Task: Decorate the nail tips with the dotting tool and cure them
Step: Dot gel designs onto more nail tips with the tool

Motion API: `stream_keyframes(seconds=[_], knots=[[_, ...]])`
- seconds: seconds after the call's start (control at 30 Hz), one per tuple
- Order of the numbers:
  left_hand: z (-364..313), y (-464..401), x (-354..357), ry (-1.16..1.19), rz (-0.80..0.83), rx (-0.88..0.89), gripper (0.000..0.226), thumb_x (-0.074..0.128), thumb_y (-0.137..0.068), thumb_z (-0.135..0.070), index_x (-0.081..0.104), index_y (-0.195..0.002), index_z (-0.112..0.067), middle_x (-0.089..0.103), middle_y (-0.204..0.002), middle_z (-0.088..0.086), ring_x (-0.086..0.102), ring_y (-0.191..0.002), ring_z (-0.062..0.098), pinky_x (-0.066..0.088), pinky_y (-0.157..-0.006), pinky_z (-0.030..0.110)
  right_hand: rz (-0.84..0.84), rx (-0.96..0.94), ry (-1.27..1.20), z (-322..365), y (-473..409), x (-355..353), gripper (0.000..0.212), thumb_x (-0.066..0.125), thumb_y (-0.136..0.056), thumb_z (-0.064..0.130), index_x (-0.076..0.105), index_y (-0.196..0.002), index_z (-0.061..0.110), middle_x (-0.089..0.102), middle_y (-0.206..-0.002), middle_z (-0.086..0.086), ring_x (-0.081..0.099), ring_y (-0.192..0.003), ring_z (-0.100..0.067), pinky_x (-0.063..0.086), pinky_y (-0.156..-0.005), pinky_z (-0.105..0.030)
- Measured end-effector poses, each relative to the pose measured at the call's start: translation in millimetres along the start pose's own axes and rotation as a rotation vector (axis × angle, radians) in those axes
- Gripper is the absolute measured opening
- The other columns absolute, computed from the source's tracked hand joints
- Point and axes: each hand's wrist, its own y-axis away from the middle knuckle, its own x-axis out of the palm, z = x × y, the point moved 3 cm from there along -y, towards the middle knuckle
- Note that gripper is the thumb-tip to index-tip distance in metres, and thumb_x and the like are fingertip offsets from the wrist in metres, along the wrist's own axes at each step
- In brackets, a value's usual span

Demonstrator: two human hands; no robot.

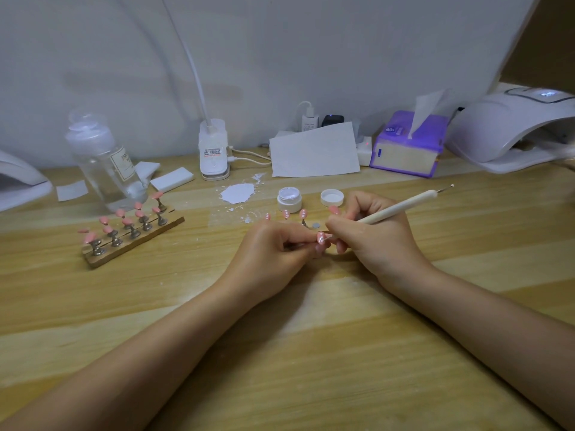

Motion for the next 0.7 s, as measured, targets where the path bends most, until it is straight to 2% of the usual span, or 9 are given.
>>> stream_keyframes(seconds=[0.17,0.2,0.27,0.33,0.53,0.7], knots=[[1.1,-1.0,-0.1,-0.012,-0.004,0.010,0.014,0.065,-0.081,-0.005,0.075,-0.084,-0.014,0.069,-0.075,0.010,0.052,-0.071,0.011,0.041,-0.065,0.026,0.003,0.006,0.005,-0.1,-0.2,0.4,0.040,0.052,-0.074,-0.017,0.034,-0.050,0.009,0.043,-0.033,0.003,0.050,-0.033,-0.008,0.041,-0.041,-0.012],[1.5,-1.3,0.0,-0.021,-0.006,0.014,0.014,0.065,-0.081,-0.005,0.075,-0.085,-0.015,0.069,-0.074,0.008,0.052,-0.070,0.010,0.041,-0.066,0.021,-0.004,0.004,0.014,-0.4,-0.3,-0.3,0.039,0.053,-0.074,-0.017,0.035,-0.050,0.009,0.043,-0.033,0.004,0.050,-0.033,-0.007,0.041,-0.042,-0.013],[1.0,-1.2,-0.1,-0.042,-0.020,0.021,0.013,0.066,-0.082,-0.007,0.075,-0.086,-0.016,0.068,-0.071,0.003,0.050,-0.067,0.006,0.032,-0.066,-0.001,-0.030,-0.006,0.036,-1.4,-1.0,-2.1,0.039,0.054,-0.075,-0.014,0.035,-0.050,0.010,0.044,-0.035,0.006,0.048,-0.034,-0.006,0.042,-0.044,-0.016],[0.1,-1.2,-0.2,-0.057,-0.034,0.028,0.012,0.067,-0.082,-0.009,0.075,-0.087,-0.016,0.068,-0.070,0.002,0.050,-0.065,0.006,0.025,-0.069,-0.009,-0.054,-0.007,0.047,-2.5,-1.8,-3.8,0.040,0.056,-0.076,-0.011,0.036,-0.050,0.011,0.044,-0.035,0.007,0.046,-0.035,-0.006,0.044,-0.046,-0.018],[-3.0,-0.6,-0.7,-0.074,-0.041,0.061,0.013,0.066,-0.082,-0.006,0.075,-0.086,-0.014,0.067,-0.070,0.000,0.051,-0.066,0.001,0.024,-0.071,-0.010,-0.033,-0.023,0.044,-1.7,-1.3,-3.0,0.039,0.054,-0.076,-0.013,0.036,-0.051,0.009,0.045,-0.036,0.007,0.048,-0.036,-0.006,0.040,-0.042,-0.013],[-4.0,-0.5,-1.2,-0.093,-0.042,0.068,0.012,0.066,-0.081,-0.003,0.075,-0.084,-0.011,0.068,-0.072,0.000,0.053,-0.068,0.002,0.024,-0.071,-0.011,-0.031,-0.022,0.039,-2.6,-1.5,-2.9,0.040,0.056,-0.077,-0.012,0.036,-0.050,0.010,0.044,-0.037,0.005,0.050,-0.038,-0.012,0.040,-0.043,-0.015]])
